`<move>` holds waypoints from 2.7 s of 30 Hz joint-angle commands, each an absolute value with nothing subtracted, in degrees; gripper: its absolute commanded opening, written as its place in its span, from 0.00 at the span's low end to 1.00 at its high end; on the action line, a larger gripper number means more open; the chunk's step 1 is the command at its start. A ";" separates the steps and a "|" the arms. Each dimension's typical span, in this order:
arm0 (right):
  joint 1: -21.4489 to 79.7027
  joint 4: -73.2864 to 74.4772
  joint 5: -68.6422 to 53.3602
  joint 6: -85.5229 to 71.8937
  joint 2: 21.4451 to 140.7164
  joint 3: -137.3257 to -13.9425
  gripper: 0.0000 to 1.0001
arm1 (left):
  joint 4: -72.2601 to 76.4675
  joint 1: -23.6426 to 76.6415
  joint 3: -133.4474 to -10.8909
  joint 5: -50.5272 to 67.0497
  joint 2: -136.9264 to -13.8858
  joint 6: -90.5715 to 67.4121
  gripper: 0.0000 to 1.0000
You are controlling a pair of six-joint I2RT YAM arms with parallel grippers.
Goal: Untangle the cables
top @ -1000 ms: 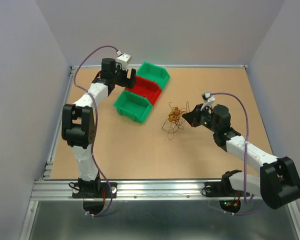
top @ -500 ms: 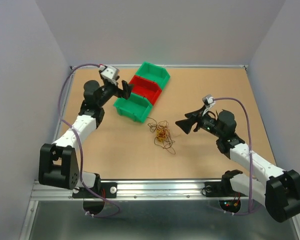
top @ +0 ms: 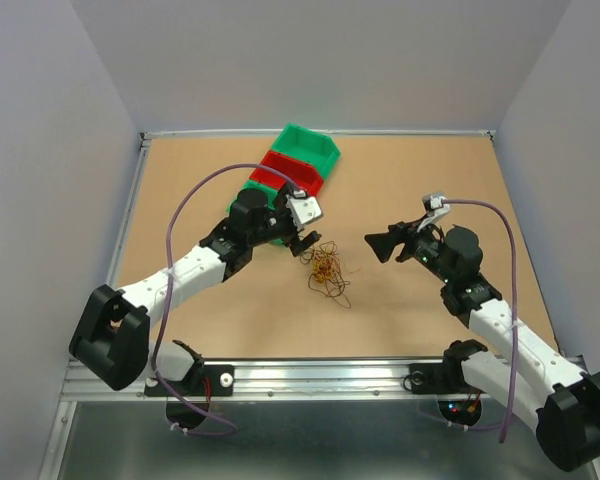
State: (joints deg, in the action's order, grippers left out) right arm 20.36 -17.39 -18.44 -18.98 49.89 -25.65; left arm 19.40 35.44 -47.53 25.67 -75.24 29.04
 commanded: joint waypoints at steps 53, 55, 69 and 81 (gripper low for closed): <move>26.62 -52.99 -32.52 -13.36 80.84 -29.17 0.89 | 4.22 42.98 -71.00 34.44 -77.87 22.16 0.00; 29.70 -55.62 -32.70 -13.10 87.58 -31.63 0.88 | 4.39 43.68 -75.20 35.68 -78.83 19.96 0.00; 31.82 -59.85 -20.58 -11.78 93.18 -32.97 0.01 | 4.48 44.56 -104.32 14.96 -79.82 11.96 0.00; 22.19 -58.89 4.02 -24.94 81.75 -21.38 0.00 | 28.56 43.07 -92.65 -29.26 -65.85 13.97 0.00</move>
State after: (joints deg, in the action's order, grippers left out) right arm 30.09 -59.72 -10.35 -15.64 84.77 -26.63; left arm 13.52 44.45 -92.53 -15.94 -70.74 11.14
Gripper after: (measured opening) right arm 0.044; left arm 0.026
